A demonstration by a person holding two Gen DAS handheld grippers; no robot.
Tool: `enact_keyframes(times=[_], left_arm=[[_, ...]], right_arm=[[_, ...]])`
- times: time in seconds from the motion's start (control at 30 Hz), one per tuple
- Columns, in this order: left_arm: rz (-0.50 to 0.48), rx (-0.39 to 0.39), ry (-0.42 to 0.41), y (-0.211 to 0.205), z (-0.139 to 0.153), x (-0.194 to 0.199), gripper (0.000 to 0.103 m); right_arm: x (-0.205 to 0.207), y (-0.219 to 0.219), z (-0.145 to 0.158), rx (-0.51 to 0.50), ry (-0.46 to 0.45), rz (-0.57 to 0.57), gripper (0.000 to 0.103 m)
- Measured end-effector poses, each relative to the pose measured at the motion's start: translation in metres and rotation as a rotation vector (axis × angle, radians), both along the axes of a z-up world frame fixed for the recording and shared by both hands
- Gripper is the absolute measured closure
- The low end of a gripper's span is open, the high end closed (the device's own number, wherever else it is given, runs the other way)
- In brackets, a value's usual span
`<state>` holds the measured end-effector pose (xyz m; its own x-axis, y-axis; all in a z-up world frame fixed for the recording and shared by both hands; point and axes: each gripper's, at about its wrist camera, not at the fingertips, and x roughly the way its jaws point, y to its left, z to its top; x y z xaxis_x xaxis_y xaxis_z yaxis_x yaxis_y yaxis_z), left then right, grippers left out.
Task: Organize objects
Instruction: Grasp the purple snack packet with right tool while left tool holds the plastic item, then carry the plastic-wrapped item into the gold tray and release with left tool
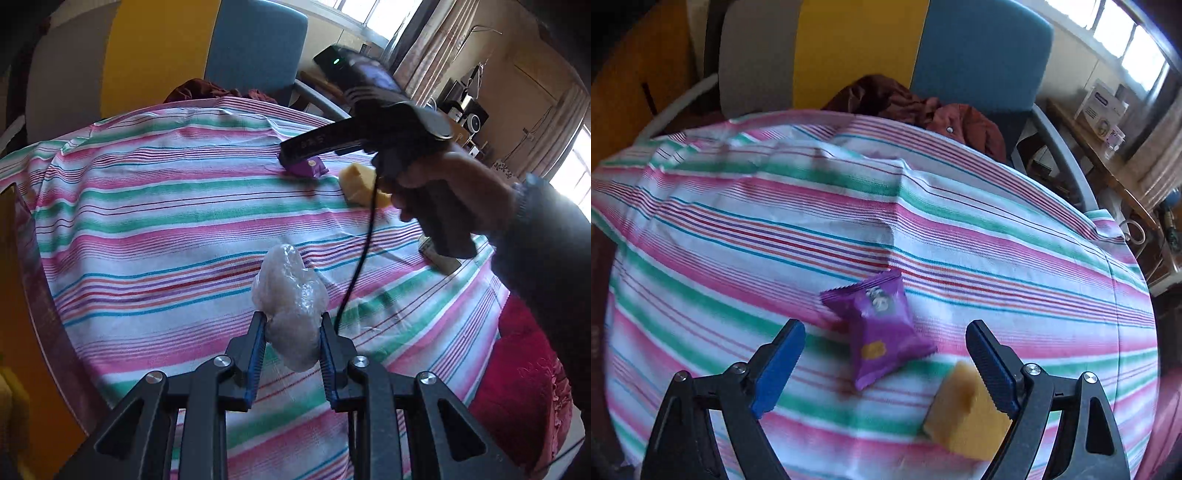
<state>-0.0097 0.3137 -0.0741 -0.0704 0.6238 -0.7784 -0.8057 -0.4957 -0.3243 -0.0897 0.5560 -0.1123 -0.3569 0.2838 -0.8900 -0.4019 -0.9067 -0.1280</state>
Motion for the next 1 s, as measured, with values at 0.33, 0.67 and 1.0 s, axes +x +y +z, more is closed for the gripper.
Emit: enact_keyframes(times=[0.33, 0.67, 1.0], left_arm=[[0.01, 0.022, -0.001, -0.021, 0.011, 0.004, 0.077], [0.078, 0.057, 0.066, -0.063, 0.038, 0.01, 0.077], [0.22, 0.029, 0.215, -0.11, 0.058, 0.009, 0.077]], right_arm=[[0.021, -0.007, -0.005, -0.076, 0.014, 0.0, 0.064], [0.093, -0.098, 0.003, -0.198, 0.022, 0.045, 0.064], [0.126, -0.143, -0.019, -0.167, 0.076, 0.026, 0.065]])
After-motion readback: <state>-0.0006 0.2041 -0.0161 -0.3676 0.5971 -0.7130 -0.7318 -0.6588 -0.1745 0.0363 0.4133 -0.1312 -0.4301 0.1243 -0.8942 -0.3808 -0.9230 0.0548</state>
